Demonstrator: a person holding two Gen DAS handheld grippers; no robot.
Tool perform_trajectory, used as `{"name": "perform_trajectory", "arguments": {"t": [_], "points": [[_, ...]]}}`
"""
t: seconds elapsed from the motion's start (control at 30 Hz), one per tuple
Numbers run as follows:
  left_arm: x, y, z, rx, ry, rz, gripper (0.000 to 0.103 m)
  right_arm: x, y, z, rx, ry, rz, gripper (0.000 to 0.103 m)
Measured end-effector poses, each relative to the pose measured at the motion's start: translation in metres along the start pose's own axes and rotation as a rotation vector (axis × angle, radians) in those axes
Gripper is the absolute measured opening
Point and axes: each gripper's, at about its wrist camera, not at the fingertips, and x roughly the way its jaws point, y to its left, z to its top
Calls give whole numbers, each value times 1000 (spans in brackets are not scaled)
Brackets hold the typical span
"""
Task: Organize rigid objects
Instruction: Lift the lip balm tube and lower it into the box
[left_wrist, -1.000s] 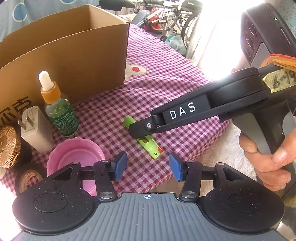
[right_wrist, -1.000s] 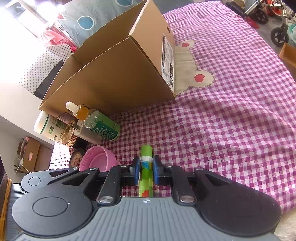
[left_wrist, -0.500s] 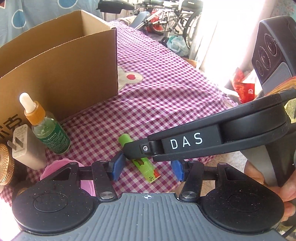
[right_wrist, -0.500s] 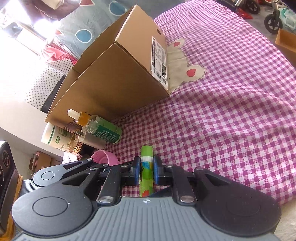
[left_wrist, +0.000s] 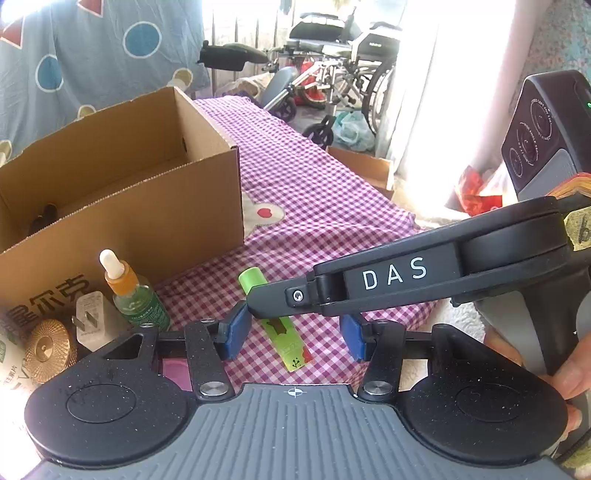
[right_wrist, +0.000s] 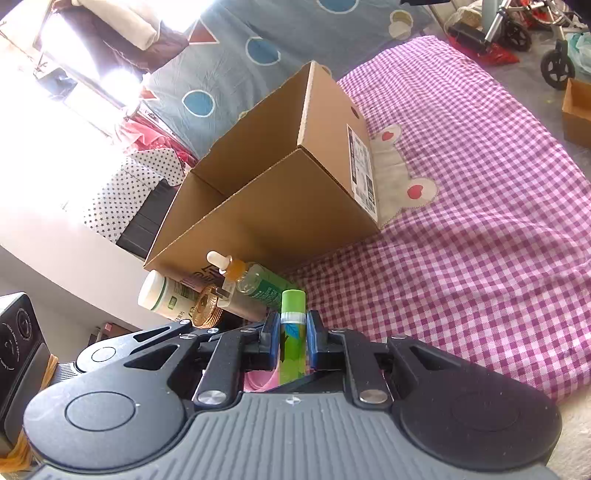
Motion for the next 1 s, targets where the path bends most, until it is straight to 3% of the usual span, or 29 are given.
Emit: {"name": "perform_trajectory", "arguments": {"t": [0.23,0.5,0.73,1.0], "points": [[-60,27,17,-38,-154,63,52,-7,69,32,-172,-60,82,16],[-104,81,47,-118,-230,180,52,37,157,88,-350,-13,170,16],[-94,151,81,-230,-170,212,52,125,192,156,-352,145,190,16],[-39,217,80,-287,0,278,53,242,166,190,-226,378,108,16]]}}
